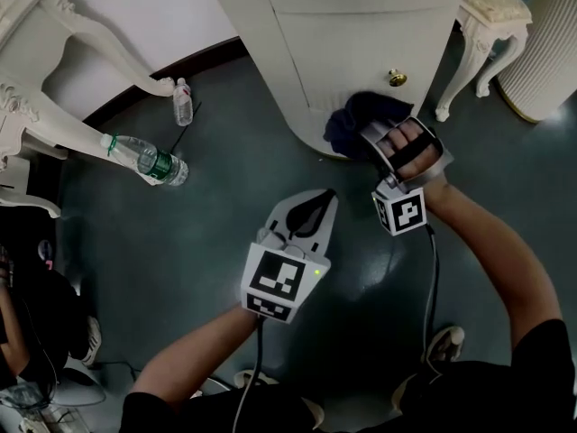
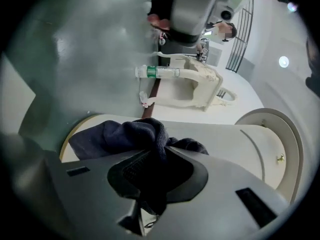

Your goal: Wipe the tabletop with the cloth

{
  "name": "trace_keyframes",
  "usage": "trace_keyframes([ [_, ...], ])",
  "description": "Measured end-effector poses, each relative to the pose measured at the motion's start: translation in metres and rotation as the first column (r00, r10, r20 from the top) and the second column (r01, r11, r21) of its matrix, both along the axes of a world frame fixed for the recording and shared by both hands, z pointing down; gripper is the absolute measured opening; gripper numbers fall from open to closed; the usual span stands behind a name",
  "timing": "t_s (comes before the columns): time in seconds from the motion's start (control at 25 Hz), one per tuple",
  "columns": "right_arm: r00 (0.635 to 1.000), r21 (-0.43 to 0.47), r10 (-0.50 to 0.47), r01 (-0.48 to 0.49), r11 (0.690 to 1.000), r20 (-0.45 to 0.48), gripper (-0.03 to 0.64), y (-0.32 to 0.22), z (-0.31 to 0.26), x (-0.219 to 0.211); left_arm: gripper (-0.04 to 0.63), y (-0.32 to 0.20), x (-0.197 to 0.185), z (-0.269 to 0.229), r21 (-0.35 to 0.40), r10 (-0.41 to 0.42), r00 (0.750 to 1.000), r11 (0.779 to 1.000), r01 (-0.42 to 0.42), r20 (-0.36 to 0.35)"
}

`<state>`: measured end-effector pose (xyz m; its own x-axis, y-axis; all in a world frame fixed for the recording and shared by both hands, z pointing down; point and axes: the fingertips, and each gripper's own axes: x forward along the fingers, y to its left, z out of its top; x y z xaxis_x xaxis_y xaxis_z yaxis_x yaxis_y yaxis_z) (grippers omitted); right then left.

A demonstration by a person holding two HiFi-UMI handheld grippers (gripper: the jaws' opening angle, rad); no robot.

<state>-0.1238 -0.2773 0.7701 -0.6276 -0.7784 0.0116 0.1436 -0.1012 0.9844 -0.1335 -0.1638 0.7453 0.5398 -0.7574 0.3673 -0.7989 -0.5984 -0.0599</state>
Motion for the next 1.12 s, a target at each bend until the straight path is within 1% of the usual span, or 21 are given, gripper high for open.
trace_keyframes([
  [0.16,0.994,-0.066,-0.016,0.009,0.998,-0.105,0.054,0.001,0.054,-0.003,0.003,0.001,-0.005,0.008,-0.022,-0.017,1.0,1.0,0.017,-0.006],
  [0.24,0.984,-0.084,-0.015,0.0,0.996,-0.177,0.054,0.0,0.081,-0.001,0.003,0.003,-0.005,0.01,-0.028,-0.017,1.0,0.999,0.017,-0.012],
  [0.36,0.958,-0.107,-0.015,-0.016,0.994,-0.286,0.054,0.001,0.119,0.006,0.003,0.005,-0.006,0.014,-0.043,-0.022,1.0,0.999,0.021,-0.019],
  [0.44,0.945,-0.128,-0.013,-0.031,0.991,-0.326,0.054,0.003,0.137,0.011,0.003,0.006,-0.006,0.017,-0.047,-0.022,1.0,0.999,0.021,-0.015],
  [0.6,0.913,-0.136,-0.008,-0.052,0.989,-0.408,0.054,0.005,0.161,0.026,0.003,0.003,-0.004,0.021,-0.053,-0.02,1.0,0.998,0.019,-0.004],
  [0.72,0.886,-0.16,0.032,-0.119,0.98,-0.462,0.054,-0.001,0.176,0.05,0.003,0.002,0.002,0.025,-0.065,-0.01,1.0,0.998,0.01,0.002],
  [0.76,0.881,-0.171,0.055,-0.152,0.973,-0.469,0.054,-0.005,0.179,0.059,0.003,0.002,0.006,0.027,-0.069,-0.002,1.0,0.998,0.002,0.005],
  [0.8,0.884,-0.195,0.077,-0.185,0.963,-0.46,0.054,-0.01,0.179,0.068,0.003,0.002,0.01,0.028,-0.073,0.007,1.0,0.997,-0.007,0.008],
  [0.88,0.916,-0.287,0.094,-0.218,0.933,-0.389,0.054,-0.015,0.176,0.073,0.003,0.001,0.018,0.028,-0.076,0.024,1.0,0.997,-0.022,0.014],
  [0.92,0.935,-0.331,0.094,-0.214,0.919,-0.343,0.054,-0.015,0.172,0.072,0.003,0.0,0.022,0.028,-0.074,0.031,0.999,0.997,-0.029,0.017],
  [0.96,0.948,-0.356,0.095,-0.206,0.912,-0.305,0.054,-0.013,0.167,0.07,0.003,-0.001,0.026,0.026,-0.072,0.037,0.999,0.997,-0.036,0.02],
  [1.04,0.958,-0.365,0.108,-0.204,0.908,-0.266,0.054,-0.011,0.156,0.07,0.003,-0.002,0.033,0.023,-0.066,0.049,0.998,0.997,-0.047,0.025],
  [1.08,0.956,-0.358,0.112,-0.208,0.91,-0.269,0.054,-0.011,0.154,0.072,0.003,-0.003,0.036,0.021,-0.063,0.054,0.998,0.997,-0.053,0.028],
  [1.12,0.95,-0.338,0.113,-0.213,0.917,-0.292,0.054,-0.011,0.154,0.075,0.003,-0.004,0.039,0.019,-0.06,0.059,0.998,0.997,-0.057,0.032],
])
